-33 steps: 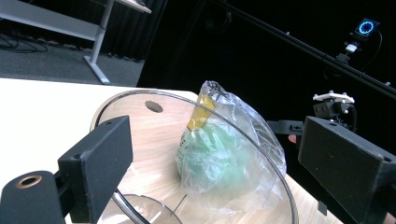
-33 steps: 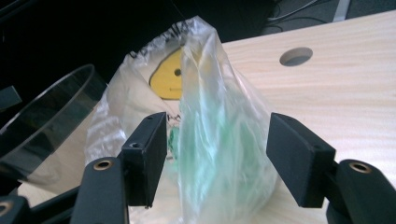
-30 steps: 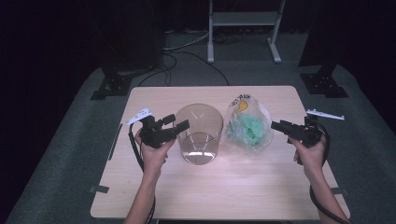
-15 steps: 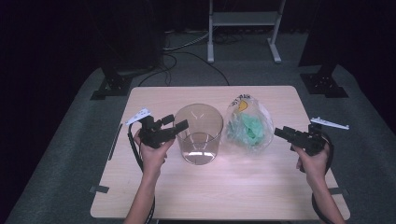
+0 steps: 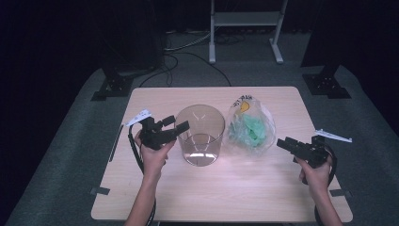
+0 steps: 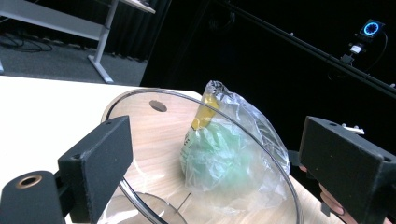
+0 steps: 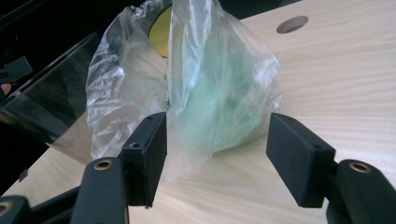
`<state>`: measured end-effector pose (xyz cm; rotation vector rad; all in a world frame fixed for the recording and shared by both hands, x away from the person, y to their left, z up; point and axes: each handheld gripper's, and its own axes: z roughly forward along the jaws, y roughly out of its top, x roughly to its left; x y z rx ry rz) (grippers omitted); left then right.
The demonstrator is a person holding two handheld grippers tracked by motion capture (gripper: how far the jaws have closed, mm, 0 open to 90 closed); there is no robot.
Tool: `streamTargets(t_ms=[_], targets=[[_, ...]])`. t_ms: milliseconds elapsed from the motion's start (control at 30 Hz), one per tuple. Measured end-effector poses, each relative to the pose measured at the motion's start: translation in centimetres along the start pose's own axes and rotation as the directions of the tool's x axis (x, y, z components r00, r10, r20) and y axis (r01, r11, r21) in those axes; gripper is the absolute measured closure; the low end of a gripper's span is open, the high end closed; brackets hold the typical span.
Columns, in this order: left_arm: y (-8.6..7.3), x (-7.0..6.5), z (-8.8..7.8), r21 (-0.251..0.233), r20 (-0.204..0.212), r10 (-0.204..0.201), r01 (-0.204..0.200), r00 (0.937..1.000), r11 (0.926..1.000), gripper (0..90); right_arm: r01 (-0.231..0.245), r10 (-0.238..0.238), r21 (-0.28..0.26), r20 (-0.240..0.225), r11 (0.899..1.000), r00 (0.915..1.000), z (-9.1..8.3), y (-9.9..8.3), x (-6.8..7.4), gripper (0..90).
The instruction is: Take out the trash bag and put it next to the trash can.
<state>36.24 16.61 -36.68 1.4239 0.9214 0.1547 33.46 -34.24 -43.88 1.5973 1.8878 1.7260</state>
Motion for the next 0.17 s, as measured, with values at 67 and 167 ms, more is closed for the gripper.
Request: streamTargets(t_ms=[67, 167], targets=[[0.0, 0.0, 0.0, -0.001, 0.000, 0.000, 0.000, 1.0000, 1.0000, 8.7, 0.001, -0.001, -0.003, 0.000, 1.000, 1.0000, -0.2, -0.5, 0.0, 37.8], [0.0, 0.0, 0.0, 0.002, -0.002, 0.005, -0.005, 1.0000, 1.0000, 8.7, -0.003, 0.003, -0.024, -0.004, 1.000, 1.0000, -0.5, -1.6, 0.1, 37.9]])
